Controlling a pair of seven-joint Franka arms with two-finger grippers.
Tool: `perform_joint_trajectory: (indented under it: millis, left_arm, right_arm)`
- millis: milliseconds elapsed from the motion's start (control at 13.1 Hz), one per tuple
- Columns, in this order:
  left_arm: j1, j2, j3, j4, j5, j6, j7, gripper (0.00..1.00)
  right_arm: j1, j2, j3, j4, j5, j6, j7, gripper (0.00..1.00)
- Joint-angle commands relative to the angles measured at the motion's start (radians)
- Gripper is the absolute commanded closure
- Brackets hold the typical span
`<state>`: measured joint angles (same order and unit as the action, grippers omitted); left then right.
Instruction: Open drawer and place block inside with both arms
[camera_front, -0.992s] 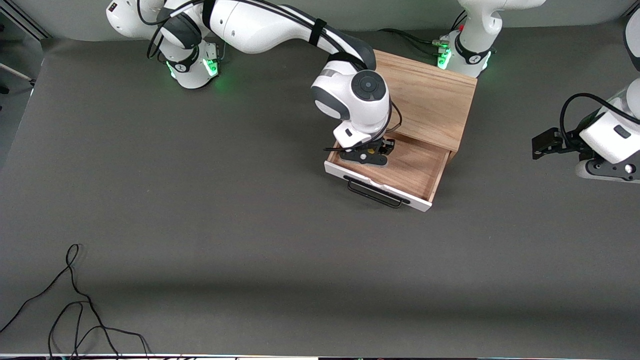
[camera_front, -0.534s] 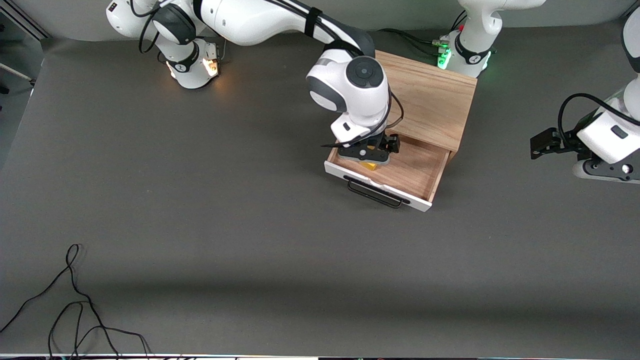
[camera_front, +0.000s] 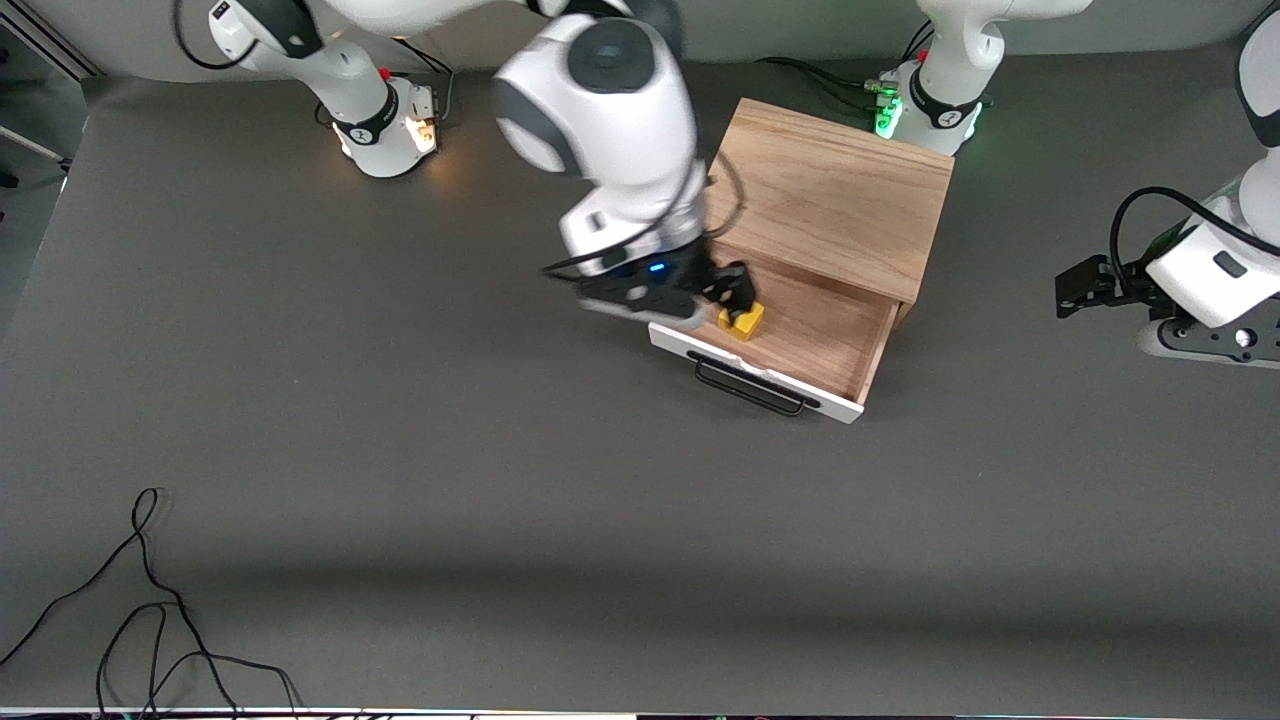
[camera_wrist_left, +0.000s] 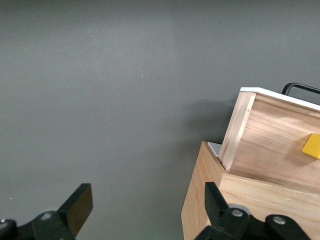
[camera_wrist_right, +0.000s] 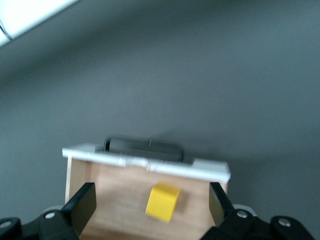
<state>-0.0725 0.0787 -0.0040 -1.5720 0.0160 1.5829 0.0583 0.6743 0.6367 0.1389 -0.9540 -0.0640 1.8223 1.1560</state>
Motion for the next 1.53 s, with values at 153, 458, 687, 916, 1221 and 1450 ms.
perform_joint_trajectory:
  millis: [153,458,687,916,1221,1450]
  left_arm:
    - [-0.012,-0.022,0.015,-0.016,-0.002,0.002,0.005,0.0]
    - [-0.012,-0.022,0.015,-0.014,-0.002,0.003,0.005,0.0]
    - [-0.012,-0.022,0.015,-0.014,-0.004,0.0,0.006,0.0]
    - [-0.012,-0.023,0.015,-0.011,-0.002,-0.001,0.006,0.0]
    - [-0.012,-0.023,0.015,-0.011,-0.002,-0.001,0.006,0.0]
    - [-0.012,-0.023,0.015,-0.01,-0.002,-0.001,0.006,0.0]
  right_arm:
    - [-0.169,-0.155,0.008,-0.078,0.045,-0.149,-0.28,0.0]
    - [-0.336,-0.34,0.004,-0.299,0.062,-0.161,-0.56,0.0]
    - [-0.468,-0.469,-0.018,-0.474,0.066,-0.176,-0.784,0.0]
    - [-0.476,-0.548,-0.169,-0.589,0.07,-0.169,-0.99,0.0]
    - [-0.476,-0.578,-0.242,-0.704,0.072,-0.123,-1.041,0.0]
    - [-0.476,-0.655,-0.249,-0.847,0.07,0.003,-1.039,0.0]
